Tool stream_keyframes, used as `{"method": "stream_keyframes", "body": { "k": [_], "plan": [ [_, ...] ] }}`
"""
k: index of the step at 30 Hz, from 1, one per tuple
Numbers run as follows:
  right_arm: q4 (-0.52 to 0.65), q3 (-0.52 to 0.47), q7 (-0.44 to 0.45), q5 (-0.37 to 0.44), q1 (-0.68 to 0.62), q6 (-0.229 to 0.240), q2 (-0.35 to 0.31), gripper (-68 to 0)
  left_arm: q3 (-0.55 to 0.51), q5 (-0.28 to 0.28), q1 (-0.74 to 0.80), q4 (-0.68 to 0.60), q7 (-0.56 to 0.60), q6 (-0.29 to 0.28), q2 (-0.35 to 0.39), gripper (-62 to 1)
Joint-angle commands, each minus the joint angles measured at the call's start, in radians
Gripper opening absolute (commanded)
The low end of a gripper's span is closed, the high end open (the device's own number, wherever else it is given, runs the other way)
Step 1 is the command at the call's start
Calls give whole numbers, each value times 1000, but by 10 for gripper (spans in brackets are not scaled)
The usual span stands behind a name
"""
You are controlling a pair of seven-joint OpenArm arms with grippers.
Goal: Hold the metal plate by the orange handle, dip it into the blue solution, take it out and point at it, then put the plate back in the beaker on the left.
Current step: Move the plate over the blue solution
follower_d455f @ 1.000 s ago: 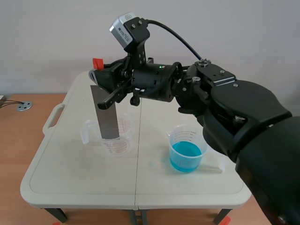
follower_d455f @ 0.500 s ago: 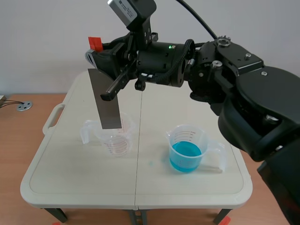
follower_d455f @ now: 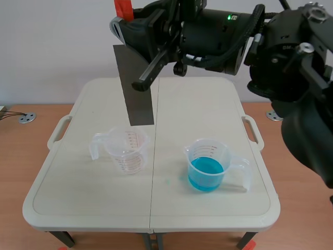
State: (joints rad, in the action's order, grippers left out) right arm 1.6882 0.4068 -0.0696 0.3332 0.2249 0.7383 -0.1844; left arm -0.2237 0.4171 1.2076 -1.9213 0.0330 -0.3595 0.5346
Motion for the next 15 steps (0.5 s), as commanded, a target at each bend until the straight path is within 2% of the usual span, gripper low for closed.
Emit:
{"method": "stream_keyframes", "body": {
  "k": [1,15],
  "plan": [
    [32,-17,11,19,-4,7,-12,-662,-1,9,3,-4,3,-2,0,-588],
    [224,-192,-82,19,-192,7,-12,-662,-1,8,3,-4,-9,-2,0,-588]
  ]
}}
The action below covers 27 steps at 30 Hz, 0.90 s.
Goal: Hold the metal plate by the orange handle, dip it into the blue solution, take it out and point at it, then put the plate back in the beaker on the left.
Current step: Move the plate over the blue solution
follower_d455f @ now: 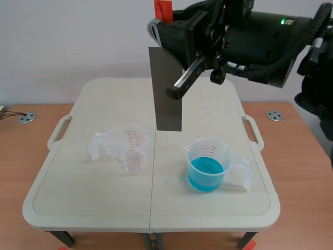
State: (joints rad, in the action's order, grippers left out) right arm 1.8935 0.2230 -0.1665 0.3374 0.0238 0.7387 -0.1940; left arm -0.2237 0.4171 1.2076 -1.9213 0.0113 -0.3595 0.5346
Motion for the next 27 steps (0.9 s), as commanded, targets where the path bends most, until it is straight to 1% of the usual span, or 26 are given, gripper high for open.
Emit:
{"method": "stream_keyframes", "body": {
  "k": [1,4,12,15,19,22,25,27],
  "plan": [
    [26,-21,14,14,-2,7,-3,-662,-1,8,3,-4,13,-2,1,-588],
    [36,-63,11,14,-31,7,-3,-662,-1,8,-8,-4,10,-2,1,-588],
    [39,-174,7,15,-80,7,-3,-662,-1,9,-115,-4,-91,-2,10,-588],
    [39,-203,4,16,-95,7,-7,-662,-1,9,-162,-4,-90,-2,41,-588],
    [39,-213,4,61,-105,7,-43,-662,0,10,-249,-1,-90,-2,101,-588],
    [39,-212,3,96,-108,7,-67,-662,0,33,-328,13,-91,-1,136,-588],
    [39,-216,3,97,-113,7,-69,-662,1,62,-411,36,-91,-2,157,-588],
    [39,-217,3,97,-113,7,-69,-662,8,62,-471,52,-91,-2,165,-588]
  ]
}}
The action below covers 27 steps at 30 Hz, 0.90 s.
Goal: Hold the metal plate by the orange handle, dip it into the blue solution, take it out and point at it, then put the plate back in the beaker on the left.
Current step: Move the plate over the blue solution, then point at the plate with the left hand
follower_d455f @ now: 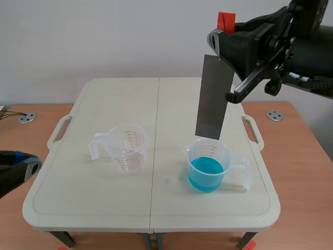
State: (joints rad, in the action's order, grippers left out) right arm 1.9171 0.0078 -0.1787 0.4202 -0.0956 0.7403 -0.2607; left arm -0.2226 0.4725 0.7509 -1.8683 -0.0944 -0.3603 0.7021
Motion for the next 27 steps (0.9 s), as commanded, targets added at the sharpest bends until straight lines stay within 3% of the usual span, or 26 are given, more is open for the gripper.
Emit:
{"method": "stream_keyframes", "body": {
  "k": [1,7,17,21,27],
  "plan": [
    [15,-2,15,14,6,5,-2,-662,13,6,-47,8,14,-1,-1,-588],
    [15,-2,15,14,6,5,-2,-662,120,1,-257,74,-39,-1,-1,-588],
    [15,-2,4,14,6,5,-2,-662,389,-60,-578,229,-43,-2,-15,-588],
    [15,-2,4,14,6,5,-2,-662,479,-112,-694,299,-42,-4,-46,-588],
    [15,-2,4,14,6,5,-2,-662,571,-156,-830,393,-42,-77,-110,-588]
  ]
}}
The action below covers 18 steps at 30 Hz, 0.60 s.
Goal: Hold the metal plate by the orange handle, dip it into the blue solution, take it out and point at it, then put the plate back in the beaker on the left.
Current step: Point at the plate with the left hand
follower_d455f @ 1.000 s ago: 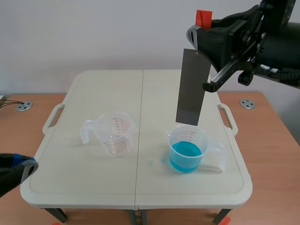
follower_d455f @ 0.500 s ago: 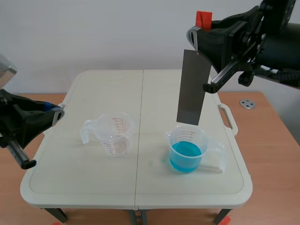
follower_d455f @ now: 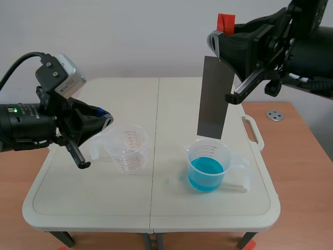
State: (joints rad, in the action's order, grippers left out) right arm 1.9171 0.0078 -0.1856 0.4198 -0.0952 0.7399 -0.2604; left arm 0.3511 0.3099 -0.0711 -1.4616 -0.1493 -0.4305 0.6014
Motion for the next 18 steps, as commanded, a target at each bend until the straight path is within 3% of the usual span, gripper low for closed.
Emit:
{"method": "stream_keyframes", "body": {
  "k": [1,10,18],
  "plan": [
    [15,-2,11,15,6,6,-3,-662,10,1,-26,0,13,-15,-20,-588],
    [15,-2,11,15,6,6,-3,-662,111,-113,-151,126,14,-90,-140,-588],
    [15,-2,11,15,6,6,-2,-662,157,-158,-245,203,10,-144,-226,-588]
  ]
}}
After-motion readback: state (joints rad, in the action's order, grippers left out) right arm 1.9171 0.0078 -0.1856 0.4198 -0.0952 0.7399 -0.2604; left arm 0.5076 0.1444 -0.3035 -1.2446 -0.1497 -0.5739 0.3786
